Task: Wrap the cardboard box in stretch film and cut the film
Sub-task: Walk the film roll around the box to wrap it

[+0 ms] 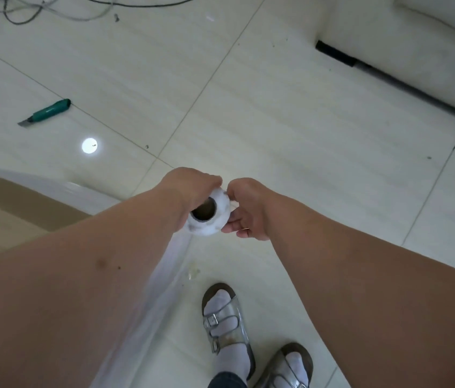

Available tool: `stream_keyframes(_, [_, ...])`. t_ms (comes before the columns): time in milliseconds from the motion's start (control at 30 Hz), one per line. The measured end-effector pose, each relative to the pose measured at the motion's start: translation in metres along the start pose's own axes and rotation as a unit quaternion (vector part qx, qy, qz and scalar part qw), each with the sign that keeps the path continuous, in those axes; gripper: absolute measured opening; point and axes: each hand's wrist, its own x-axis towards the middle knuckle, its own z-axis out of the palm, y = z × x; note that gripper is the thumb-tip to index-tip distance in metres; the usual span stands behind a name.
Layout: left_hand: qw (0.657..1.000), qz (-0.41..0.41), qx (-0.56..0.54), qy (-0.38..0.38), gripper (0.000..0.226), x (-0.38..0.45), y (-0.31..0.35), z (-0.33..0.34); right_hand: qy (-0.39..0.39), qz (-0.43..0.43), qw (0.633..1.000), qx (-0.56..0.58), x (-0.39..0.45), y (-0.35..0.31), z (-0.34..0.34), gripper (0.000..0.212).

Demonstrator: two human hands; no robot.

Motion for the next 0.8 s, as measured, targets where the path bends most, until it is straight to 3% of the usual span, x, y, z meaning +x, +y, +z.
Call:
stream_keyframes(133, [0.990, -0.071, -0.118, 0.023, 0.019, 0.023, -0.001, -0.025, 0.033, -0.015, 0.999, -0.005, 0.009, -0.028, 0.002, 0.025])
stream_keyframes(233, [0.971, -0.124, -0.180, -0.095, 0.012, 0.023, -0.001, -0.030, 0.026, -0.013, 0.999, -0.020, 0.015, -0.042, 0.007, 0.044])
stream_keyframes(333, [0.946, -0.137, -0.221, -0.193, 0.022, 0.022, 0.005, -0.026, 0.007, 0.004, 0.999, -0.054, 0.011, -0.053, 0.011, 0.049])
stream_keyframes(500, [0.967, -0.123, -0.188, -0.119, 0.028, 0.029, 0.028, -0.040, -0.005, 0.031, 0.999, -0.022, 0.007, -0.076, 0.009, 0.033])
stream_keyframes(633, [0.984, -0.081, -0.150, -0.047, 0.029, 0.037, 0.045, -0.065, -0.019, 0.021, 0.996, -0.080, 0.006, -0.105, 0.015, 0.021])
stream_keyframes(700, [0.985, -0.054, -0.161, -0.012, 0.030, 0.049, 0.048, -0.074, 0.001, 0.008, 0.997, -0.072, 0.012, -0.114, 0.017, 0.022])
stream_keyframes(800, [0.973, -0.085, -0.211, 0.034, 0.025, 0.069, 0.039, -0.079, 0.054, -0.012, 0.996, -0.064, 0.024, -0.126, 0.018, 0.015])
